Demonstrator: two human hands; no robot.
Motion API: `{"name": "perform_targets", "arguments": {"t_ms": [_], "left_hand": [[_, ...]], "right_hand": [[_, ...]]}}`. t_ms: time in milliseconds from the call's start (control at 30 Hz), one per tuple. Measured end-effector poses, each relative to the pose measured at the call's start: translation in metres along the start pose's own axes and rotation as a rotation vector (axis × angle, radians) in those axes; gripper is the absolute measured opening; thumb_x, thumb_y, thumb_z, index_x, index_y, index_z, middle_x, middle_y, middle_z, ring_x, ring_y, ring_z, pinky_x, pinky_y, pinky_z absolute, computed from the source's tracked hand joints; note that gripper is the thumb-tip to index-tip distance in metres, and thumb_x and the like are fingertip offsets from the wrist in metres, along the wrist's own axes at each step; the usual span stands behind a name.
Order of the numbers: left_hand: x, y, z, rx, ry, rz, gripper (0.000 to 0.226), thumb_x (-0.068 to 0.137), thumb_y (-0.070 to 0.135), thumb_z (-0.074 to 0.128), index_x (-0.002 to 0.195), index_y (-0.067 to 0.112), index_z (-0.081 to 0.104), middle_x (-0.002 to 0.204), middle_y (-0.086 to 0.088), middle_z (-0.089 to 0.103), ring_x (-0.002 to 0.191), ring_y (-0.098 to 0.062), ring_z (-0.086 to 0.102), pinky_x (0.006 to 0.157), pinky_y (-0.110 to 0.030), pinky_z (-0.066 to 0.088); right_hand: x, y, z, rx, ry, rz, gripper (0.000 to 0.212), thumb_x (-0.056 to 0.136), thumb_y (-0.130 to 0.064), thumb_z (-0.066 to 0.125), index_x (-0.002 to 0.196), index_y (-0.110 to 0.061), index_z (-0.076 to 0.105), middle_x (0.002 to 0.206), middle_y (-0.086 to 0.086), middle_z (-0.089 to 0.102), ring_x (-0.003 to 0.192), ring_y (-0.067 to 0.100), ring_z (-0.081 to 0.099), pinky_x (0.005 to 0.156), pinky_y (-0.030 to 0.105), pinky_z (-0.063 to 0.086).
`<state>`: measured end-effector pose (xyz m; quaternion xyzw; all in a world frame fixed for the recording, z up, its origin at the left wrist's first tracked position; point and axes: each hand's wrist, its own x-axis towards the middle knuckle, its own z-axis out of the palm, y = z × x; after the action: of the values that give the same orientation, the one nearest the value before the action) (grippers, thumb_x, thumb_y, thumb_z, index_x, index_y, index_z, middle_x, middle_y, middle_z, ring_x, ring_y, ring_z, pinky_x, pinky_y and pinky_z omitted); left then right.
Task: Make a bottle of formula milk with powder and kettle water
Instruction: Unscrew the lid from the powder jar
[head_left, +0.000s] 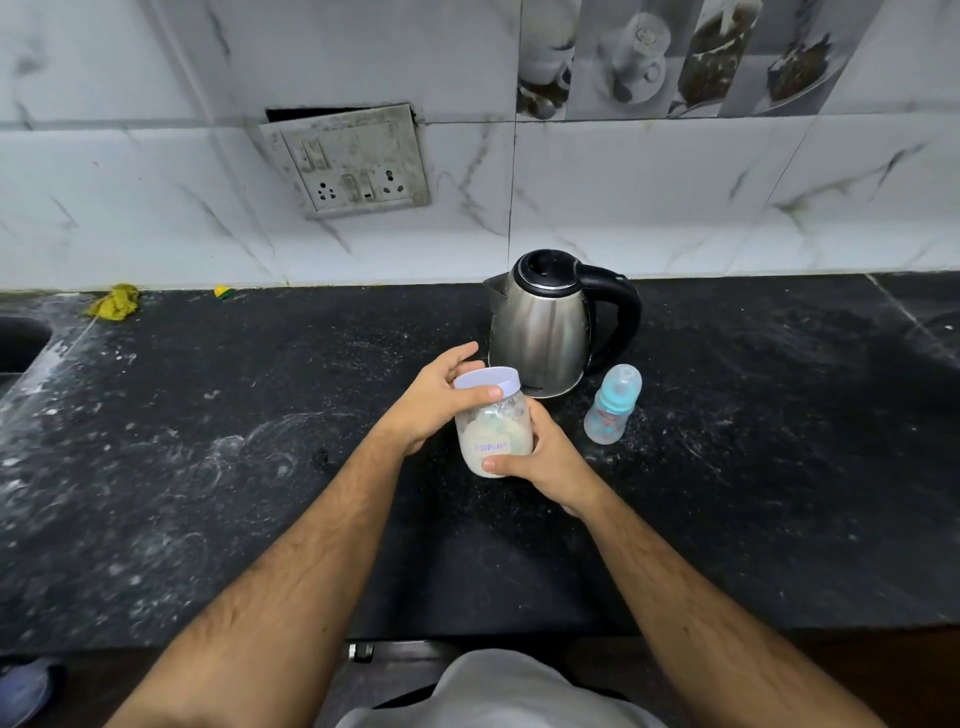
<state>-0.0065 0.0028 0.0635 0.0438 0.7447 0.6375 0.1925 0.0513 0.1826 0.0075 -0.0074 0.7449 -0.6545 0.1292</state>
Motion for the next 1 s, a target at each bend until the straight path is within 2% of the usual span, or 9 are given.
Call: {"name": "perform_targets", "arguments": {"t_ms": [133,267,367,500,667,767,867,933,1000], "left_hand": [[0.0,0.008,0.009,0.029,-0.017,0.027,0.099,0.069,0.03,0.085,0.153,0.02,0.033,0.139,0.0,0.054,0.125,-0.012,0.056,0.105,-0.034,0.05],[-0.007,0.007,0.003,-0.005,-0.016,0.015,0.076,0.09,0.023,0.072,0.154,0.021,0.031,0.144,-0.006,0.053,0.128,-0.015,0.055,0.111,-0.036,0.044],[-0.014,0.003,-0.003,-0.038,0.002,-0.002,0.067,0.094,0.009,0.064,0.152,0.019,0.034,0.141,-0.01,0.057,0.125,-0.016,0.059,0.112,-0.038,0.043],[-0.017,0.002,-0.003,-0.026,0.032,0.015,0.077,0.087,0.009,0.074,0.152,0.017,0.034,0.135,-0.007,0.061,0.119,-0.013,0.062,0.108,-0.036,0.046],[-0.016,0.008,0.005,0.011,-0.003,0.037,0.1,0.066,0.028,0.086,0.152,0.02,0.035,0.142,-0.003,0.053,0.126,-0.012,0.056,0.106,-0.036,0.049],[-0.016,0.01,0.007,0.041,-0.021,0.049,0.097,0.072,0.025,0.086,0.153,0.021,0.033,0.15,-0.006,0.046,0.132,-0.012,0.05,0.106,-0.031,0.046],[-0.017,0.01,0.002,0.057,-0.042,0.03,0.083,0.085,0.019,0.077,0.154,0.021,0.031,0.152,-0.011,0.044,0.14,-0.014,0.043,0.108,-0.029,0.041],[-0.018,0.009,-0.005,0.072,-0.046,0.013,0.077,0.087,0.014,0.074,0.152,0.02,0.034,0.147,-0.014,0.05,0.135,-0.013,0.048,0.103,-0.025,0.042],[-0.018,0.007,-0.011,0.108,-0.028,0.008,0.076,0.084,0.009,0.076,0.149,0.018,0.039,0.139,-0.013,0.057,0.12,-0.009,0.06,0.097,-0.022,0.047]], "right_hand": [[-0.001,-0.004,0.001,0.008,0.022,-0.014,0.089,0.068,-0.003,0.088,0.143,-0.02,0.042,0.13,-0.004,0.062,0.118,0.009,0.061,0.093,0.027,0.054],[-0.005,-0.005,-0.003,0.013,0.035,-0.016,0.088,0.07,0.0,0.086,0.143,-0.019,0.041,0.129,-0.006,0.062,0.115,0.006,0.062,0.087,0.022,0.054],[-0.007,-0.003,-0.004,0.024,0.044,-0.009,0.088,0.07,0.002,0.085,0.142,-0.018,0.041,0.129,-0.004,0.062,0.116,0.008,0.062,0.086,0.023,0.055],[-0.01,-0.003,-0.002,0.027,0.041,-0.012,0.088,0.069,0.0,0.086,0.143,-0.018,0.041,0.129,-0.002,0.062,0.118,0.011,0.062,0.091,0.028,0.055],[-0.012,-0.005,0.006,0.004,0.017,-0.038,0.09,0.067,-0.001,0.087,0.143,-0.02,0.042,0.131,-0.004,0.061,0.118,0.008,0.061,0.091,0.025,0.054],[-0.012,-0.005,0.007,-0.005,0.02,-0.039,0.09,0.067,-0.003,0.088,0.143,-0.02,0.042,0.131,-0.005,0.061,0.119,0.009,0.06,0.092,0.025,0.053],[-0.012,-0.003,0.003,-0.005,0.044,-0.025,0.09,0.067,-0.001,0.088,0.142,-0.02,0.042,0.13,-0.004,0.062,0.118,0.009,0.061,0.091,0.024,0.053],[-0.012,-0.002,0.001,-0.011,0.054,-0.014,0.091,0.067,-0.001,0.088,0.142,-0.02,0.042,0.13,-0.004,0.061,0.119,0.011,0.06,0.091,0.024,0.053],[-0.011,0.0,0.001,-0.02,0.054,-0.007,0.091,0.066,-0.001,0.088,0.142,-0.021,0.042,0.13,-0.004,0.061,0.119,0.011,0.06,0.093,0.027,0.053]]}}
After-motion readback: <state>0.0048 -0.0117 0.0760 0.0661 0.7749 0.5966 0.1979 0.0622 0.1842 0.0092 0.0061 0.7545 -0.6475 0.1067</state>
